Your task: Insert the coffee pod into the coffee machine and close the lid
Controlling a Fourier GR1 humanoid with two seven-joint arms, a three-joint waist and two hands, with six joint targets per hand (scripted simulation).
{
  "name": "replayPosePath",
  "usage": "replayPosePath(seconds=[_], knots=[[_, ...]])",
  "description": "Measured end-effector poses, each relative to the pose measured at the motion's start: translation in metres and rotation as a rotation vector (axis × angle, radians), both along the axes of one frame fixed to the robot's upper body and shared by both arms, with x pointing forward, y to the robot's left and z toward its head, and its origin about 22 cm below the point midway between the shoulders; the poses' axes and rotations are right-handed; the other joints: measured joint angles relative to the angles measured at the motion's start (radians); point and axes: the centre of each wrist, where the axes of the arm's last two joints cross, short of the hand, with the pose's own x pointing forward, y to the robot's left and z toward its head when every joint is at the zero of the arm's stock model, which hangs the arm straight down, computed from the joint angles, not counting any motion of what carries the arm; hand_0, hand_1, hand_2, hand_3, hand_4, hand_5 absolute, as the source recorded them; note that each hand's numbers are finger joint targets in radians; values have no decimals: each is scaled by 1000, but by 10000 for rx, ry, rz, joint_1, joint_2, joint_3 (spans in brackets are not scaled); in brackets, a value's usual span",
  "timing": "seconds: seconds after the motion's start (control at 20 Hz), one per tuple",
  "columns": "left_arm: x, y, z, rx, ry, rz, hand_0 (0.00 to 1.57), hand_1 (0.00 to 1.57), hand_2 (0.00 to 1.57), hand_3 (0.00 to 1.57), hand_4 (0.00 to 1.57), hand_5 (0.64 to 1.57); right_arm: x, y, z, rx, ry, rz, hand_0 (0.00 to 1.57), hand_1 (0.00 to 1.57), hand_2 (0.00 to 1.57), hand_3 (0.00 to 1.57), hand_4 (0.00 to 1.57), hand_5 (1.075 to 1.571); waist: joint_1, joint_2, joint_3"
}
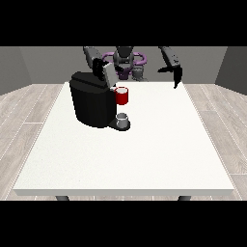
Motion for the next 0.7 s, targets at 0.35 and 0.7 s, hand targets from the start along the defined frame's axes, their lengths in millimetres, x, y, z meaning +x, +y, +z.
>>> replayPosePath(seconds=[0.35,0.7], knots=[[1,8,-4,-155,-85,-29,0,0,0,0,394,1571,5,15,5,-519,-114,222,0,0,0,0,364,1571,58,132,0],[8,19,-2,-216,6,-123,0,0,0,0,319,1571,18,47,25,-1054,-51,497,0,0,0,0,363,1571,330,305,30]])
